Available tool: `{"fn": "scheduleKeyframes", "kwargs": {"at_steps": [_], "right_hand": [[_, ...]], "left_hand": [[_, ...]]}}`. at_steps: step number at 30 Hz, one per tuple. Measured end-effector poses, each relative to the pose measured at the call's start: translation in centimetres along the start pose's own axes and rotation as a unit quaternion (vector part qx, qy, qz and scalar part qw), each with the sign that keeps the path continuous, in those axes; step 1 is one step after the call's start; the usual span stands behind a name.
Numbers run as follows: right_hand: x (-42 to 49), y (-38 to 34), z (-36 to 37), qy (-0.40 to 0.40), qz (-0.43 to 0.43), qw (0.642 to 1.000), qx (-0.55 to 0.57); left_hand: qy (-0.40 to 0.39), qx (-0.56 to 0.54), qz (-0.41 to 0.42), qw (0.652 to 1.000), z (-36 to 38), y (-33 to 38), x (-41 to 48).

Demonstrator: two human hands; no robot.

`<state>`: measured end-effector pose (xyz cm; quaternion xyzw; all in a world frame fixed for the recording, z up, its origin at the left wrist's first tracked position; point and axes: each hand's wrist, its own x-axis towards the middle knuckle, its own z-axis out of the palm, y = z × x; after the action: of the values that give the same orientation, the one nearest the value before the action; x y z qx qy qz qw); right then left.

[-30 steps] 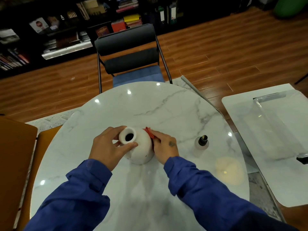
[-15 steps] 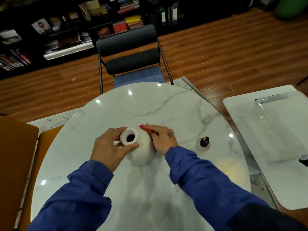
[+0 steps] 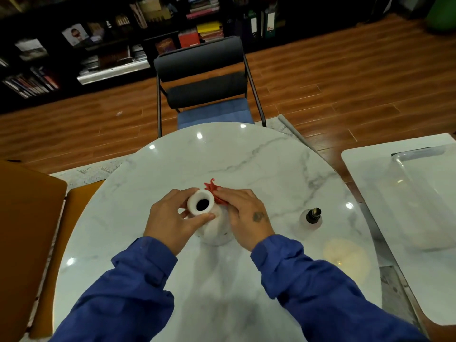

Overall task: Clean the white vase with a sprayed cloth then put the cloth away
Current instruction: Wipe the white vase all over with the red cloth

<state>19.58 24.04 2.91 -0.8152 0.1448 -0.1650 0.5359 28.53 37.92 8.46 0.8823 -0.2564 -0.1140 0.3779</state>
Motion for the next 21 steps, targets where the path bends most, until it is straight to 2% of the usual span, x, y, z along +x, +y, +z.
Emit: {"fn": "scheduleKeyframes", "kwargs": {"at_steps": [2, 4, 6, 9, 11, 14, 19, 21], "right_hand": [[1.9, -0.4, 0.1, -0.049, 0.008, 0.998, -0.033], [2.2, -0.3, 0.3, -0.051, 0.000, 0.998, -0.043], [0.7, 0.0, 0.2, -0.020, -0.014, 0.999, -0.023], [-2.3, 2.1, 0.3, 0.058, -0.082, 0.994, -0.031], [-3.3, 3.4, 0.2, 0.067, -0.108, 0.991, -0.048], [-2.2, 3.2, -0.2, 0.038, -0.103, 0.992, -0.060], [1.1, 0.7, -0.2, -0.030, -0.019, 0.999, -0.030], [0.4, 0.9, -0.2, -0.034, -0.040, 0.998, -0.041]], "left_hand": [[0.001, 0.004, 0.002, 1.000, 0.0, 0.0, 0.0], [0.001, 0.006, 0.003, 1.000, 0.0, 0.1, 0.0], [0.001, 0.008, 0.006, 1.000, 0.0, 0.1, 0.0], [0.002, 0.006, 0.005, 1.000, 0.0, -0.1, 0.0], [0.002, 0.004, 0.005, 1.000, 0.1, -0.2, 0.0], [0.004, 0.009, 0.007, 1.000, 0.1, -0.3, 0.1], [0.003, 0.017, 0.007, 1.000, 0.1, -0.3, 0.1], [0.003, 0.016, 0.008, 1.000, 0.0, -0.3, 0.0]]}}
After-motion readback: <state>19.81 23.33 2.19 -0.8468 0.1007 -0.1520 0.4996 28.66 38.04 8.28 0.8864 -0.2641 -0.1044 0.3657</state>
